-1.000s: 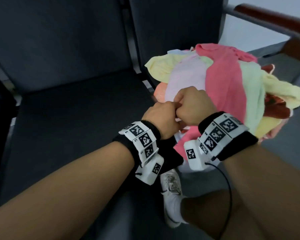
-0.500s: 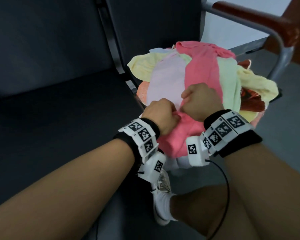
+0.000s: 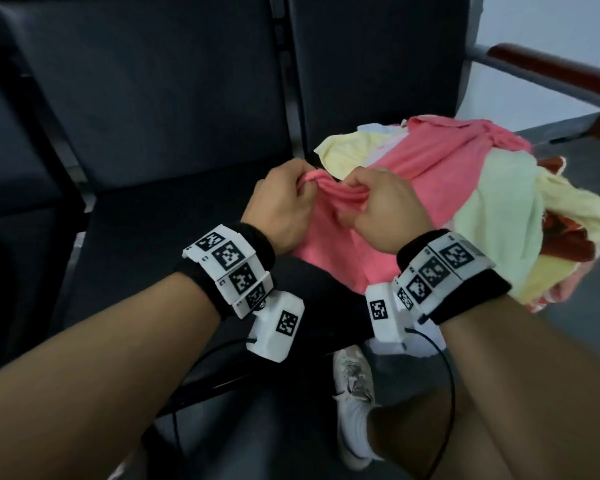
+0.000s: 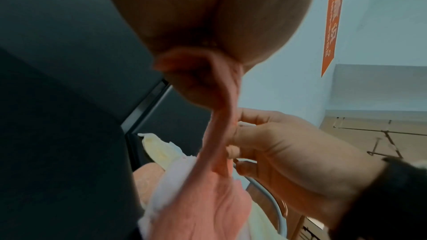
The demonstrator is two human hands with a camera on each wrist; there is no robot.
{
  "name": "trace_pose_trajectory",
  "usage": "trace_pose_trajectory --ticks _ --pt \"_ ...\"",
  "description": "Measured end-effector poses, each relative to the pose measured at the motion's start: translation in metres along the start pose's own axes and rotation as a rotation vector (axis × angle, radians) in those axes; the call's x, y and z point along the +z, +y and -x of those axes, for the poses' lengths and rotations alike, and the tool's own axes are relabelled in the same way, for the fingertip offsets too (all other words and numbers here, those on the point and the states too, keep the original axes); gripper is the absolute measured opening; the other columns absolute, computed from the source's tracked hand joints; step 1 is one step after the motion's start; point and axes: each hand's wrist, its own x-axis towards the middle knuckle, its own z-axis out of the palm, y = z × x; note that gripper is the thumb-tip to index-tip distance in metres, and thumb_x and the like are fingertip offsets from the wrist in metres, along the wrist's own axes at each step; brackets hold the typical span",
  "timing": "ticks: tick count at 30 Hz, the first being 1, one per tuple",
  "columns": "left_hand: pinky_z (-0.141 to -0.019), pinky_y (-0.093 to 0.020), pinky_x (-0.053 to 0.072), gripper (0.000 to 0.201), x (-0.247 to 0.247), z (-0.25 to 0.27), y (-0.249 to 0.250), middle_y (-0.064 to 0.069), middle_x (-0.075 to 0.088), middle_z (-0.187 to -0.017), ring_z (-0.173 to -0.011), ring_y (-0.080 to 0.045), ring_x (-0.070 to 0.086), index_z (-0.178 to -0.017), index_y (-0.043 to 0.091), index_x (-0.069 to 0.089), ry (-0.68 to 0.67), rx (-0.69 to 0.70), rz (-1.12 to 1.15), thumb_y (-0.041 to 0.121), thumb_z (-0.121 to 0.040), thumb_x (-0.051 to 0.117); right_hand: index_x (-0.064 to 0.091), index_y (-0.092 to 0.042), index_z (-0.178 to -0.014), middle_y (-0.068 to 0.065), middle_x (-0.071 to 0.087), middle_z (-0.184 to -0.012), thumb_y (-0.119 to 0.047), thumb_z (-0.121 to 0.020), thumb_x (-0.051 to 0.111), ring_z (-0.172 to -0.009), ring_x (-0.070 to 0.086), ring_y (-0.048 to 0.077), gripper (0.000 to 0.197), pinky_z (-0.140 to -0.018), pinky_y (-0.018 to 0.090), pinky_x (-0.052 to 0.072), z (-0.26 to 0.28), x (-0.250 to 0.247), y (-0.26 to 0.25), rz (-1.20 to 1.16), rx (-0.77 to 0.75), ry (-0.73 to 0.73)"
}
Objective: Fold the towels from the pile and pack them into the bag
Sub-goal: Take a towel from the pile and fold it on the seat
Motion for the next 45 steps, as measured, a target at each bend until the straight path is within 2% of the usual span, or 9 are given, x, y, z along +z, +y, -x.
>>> trace_pose_trajectory --ticks 7,13,18,24,30,35,37,40,45 --pt "-0.072 -0.036 0.058 0.032 -0.064 0.025 -0.026 0.007 0.073 -0.083 -0.08 -0.01 0.069 -0.092 0.027 0.071 0.017 -0.031 0.065 0.051 -0.075 0.081 0.058 -0.013 -0.083 -0.004 0.06 -0.071 -0.008 -0.083 0.064 -0.068 0.053 0.013 0.008 -0.065 0.028 0.041 -0.013 0.018 -0.066 -0.209 -0.184 0.135" --pt "-0.055 -0.018 0.04 0.029 -0.11 0.046 -0.069 0.02 0.061 -0.054 -0.052 0.005 0.053 -0.058 0.037 0.062 0.042 -0.112 -0.15 0.033 -0.075 0.084 0.051 -0.02 -0.079 -0.01 0.053 -0.067 -0.007 -0.085 0.064 -0.063 0.049 -0.001 0.019 -0.062 0.012 0.036 -0.02 0.05 -0.135 -0.424 -0.339 0.115" --pt "-0.076 -0.048 0.058 0.023 -0.138 0.058 -0.102 0.001 0.075 -0.08 -0.082 -0.024 0.071 -0.089 0.027 0.073 0.247 -0.157 0.098 0.041 -0.071 0.068 0.054 -0.018 -0.078 -0.01 0.056 -0.066 -0.017 -0.089 0.068 -0.065 0.053 0.003 0.018 -0.062 0.012 0.037 -0.029 0.085 -0.171 -0.407 -0.355 0.03" --pt "-0.076 -0.053 0.058 0.005 -0.16 0.056 -0.125 0.0 0.068 -0.073 -0.072 -0.019 0.065 -0.084 0.009 0.067 0.405 -0.133 0.25 0.005 -0.085 0.064 0.056 -0.025 -0.077 -0.007 0.064 -0.07 -0.031 -0.083 0.07 -0.069 0.063 0.013 0.016 -0.068 0.032 0.048 -0.041 0.117 -0.189 -0.252 -0.296 -0.142" --pt "-0.064 -0.036 0.052 0.007 -0.172 0.051 -0.139 -0.004 0.071 -0.071 -0.066 -0.009 0.06 -0.081 0.02 0.076 0.309 -0.106 0.228 0.02 -0.078 0.069 0.067 -0.031 -0.108 -0.015 0.071 -0.087 -0.021 -0.072 0.074 -0.076 0.064 0.0 0.038 -0.073 0.021 0.051 -0.049 0.114 -0.205 -0.254 -0.455 -0.219" --pt "-0.064 -0.021 0.049 0.011 -0.177 0.05 -0.146 0.007 0.07 -0.07 -0.068 -0.003 0.061 -0.089 0.01 0.075 0.315 -0.102 0.373 0.0 -0.085 0.071 0.075 -0.023 -0.079 -0.013 0.068 -0.066 -0.019 -0.078 0.075 -0.063 0.061 -0.001 0.004 -0.061 0.014 0.043 -0.062 0.118 -0.2 -0.265 -0.348 -0.133" --pt "-0.072 -0.017 0.05 0.019 -0.176 0.052 -0.15 0.015 0.072 -0.077 -0.075 0.002 0.065 -0.094 0.018 0.075 0.254 -0.067 0.423 0.0 -0.087 0.07 0.068 -0.017 -0.066 -0.013 0.059 -0.055 -0.022 -0.084 0.074 -0.056 0.056 0.001 0.02 -0.056 0.018 0.04 -0.066 0.123 -0.198 -0.34 -0.304 -0.117" --pt "-0.078 -0.026 0.055 0.015 -0.175 0.053 -0.159 0.011 0.073 -0.082 -0.081 -0.004 0.066 -0.09 0.017 0.074 0.262 -0.082 0.388 0.003 -0.091 0.068 0.061 -0.015 -0.059 -0.013 0.056 -0.052 -0.021 -0.086 0.073 -0.052 0.052 0.001 0.031 -0.053 0.018 0.039 -0.067 0.13 -0.197 -0.376 -0.311 -0.165" --pt "-0.072 -0.034 0.051 0.016 -0.177 0.05 -0.165 0.006 0.067 -0.076 -0.075 -0.008 0.06 -0.08 0.015 0.065 0.324 -0.129 0.344 0.007 -0.093 0.065 0.072 -0.021 -0.086 -0.006 0.072 -0.071 -0.022 -0.082 0.077 -0.07 0.07 0.011 0.006 -0.07 0.036 0.058 -0.061 0.136 -0.195 -0.44 -0.288 -0.281"
